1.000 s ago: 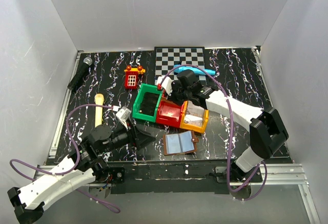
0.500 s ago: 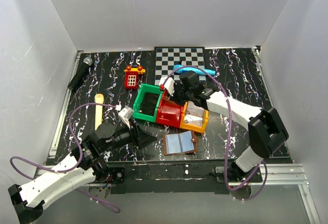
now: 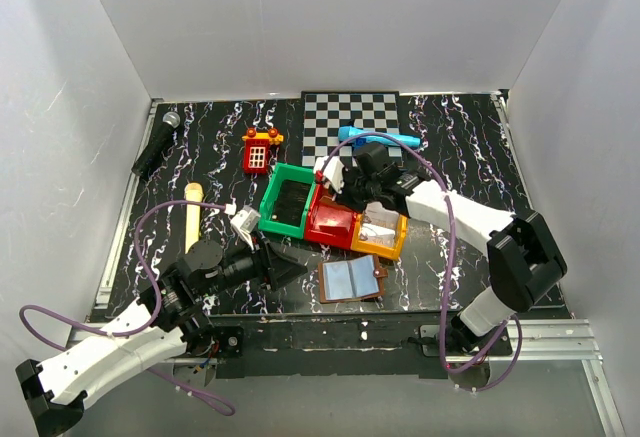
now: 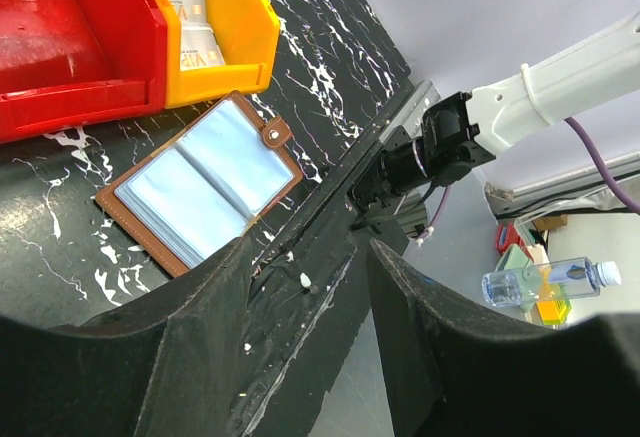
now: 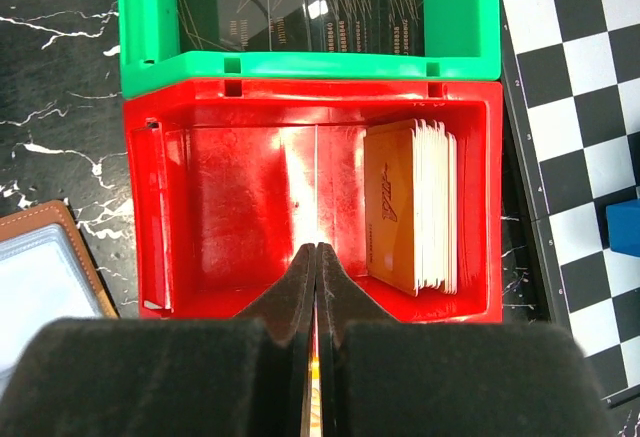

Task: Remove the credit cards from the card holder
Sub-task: Place the credit card in the storage box.

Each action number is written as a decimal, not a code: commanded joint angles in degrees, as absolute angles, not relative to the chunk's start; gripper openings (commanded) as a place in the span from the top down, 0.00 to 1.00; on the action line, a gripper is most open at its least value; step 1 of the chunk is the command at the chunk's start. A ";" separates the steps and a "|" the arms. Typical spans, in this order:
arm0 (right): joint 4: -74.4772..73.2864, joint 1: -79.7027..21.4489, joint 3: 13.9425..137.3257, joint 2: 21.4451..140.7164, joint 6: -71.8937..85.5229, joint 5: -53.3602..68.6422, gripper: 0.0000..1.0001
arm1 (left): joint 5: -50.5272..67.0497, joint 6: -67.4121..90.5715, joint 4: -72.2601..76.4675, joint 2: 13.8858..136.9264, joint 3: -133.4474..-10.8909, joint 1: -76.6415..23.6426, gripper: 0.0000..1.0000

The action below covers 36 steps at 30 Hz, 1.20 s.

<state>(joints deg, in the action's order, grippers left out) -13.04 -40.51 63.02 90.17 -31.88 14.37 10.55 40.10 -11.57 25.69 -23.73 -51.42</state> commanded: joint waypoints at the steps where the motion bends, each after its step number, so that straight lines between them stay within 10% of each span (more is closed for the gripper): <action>1: -14.15 -40.34 62.84 86.66 -32.78 15.47 0.99 | 11.34 40.17 -10.28 25.66 -22.85 -51.15 0.52; 36: -29.27 -40.34 80.59 102.74 -37.35 11.78 0.99 | 11.34 37.88 -9.23 29.62 -23.73 -51.24 0.52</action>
<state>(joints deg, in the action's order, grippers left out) -27.24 -40.51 77.47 101.62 -36.29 11.84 11.11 39.18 -10.22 29.08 -22.98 -51.42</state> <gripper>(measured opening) 0.022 0.482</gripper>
